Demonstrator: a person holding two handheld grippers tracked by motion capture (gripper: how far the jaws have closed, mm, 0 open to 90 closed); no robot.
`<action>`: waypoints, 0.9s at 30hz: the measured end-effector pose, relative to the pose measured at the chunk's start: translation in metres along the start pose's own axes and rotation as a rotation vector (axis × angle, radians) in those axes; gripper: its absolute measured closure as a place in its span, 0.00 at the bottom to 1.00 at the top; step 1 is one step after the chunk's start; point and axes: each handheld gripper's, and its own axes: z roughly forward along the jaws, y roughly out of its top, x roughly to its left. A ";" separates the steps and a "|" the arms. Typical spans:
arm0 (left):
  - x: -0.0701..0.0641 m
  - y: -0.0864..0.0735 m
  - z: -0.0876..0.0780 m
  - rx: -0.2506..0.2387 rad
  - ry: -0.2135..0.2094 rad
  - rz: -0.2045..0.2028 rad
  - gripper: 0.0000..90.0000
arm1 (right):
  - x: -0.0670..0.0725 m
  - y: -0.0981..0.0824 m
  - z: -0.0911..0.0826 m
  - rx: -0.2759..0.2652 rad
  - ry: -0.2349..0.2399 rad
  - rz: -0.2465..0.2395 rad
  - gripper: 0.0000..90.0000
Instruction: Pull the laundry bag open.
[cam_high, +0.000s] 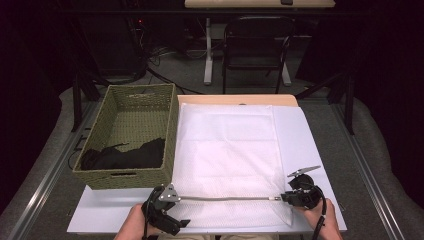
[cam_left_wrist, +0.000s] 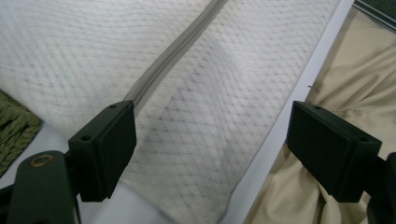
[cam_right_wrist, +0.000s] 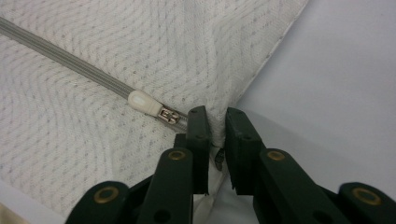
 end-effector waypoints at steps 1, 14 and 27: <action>0.000 0.000 0.000 0.000 0.000 0.000 0.15 | 0.000 0.000 0.000 0.000 0.002 -0.008 0.92; -0.002 0.026 0.008 -0.020 -0.045 0.009 0.10 | 0.007 0.000 -0.017 -0.059 0.003 -0.054 0.94; -0.018 0.071 0.040 0.013 -0.107 0.107 0.06 | 0.012 -0.001 -0.027 -0.093 -0.003 -0.089 0.94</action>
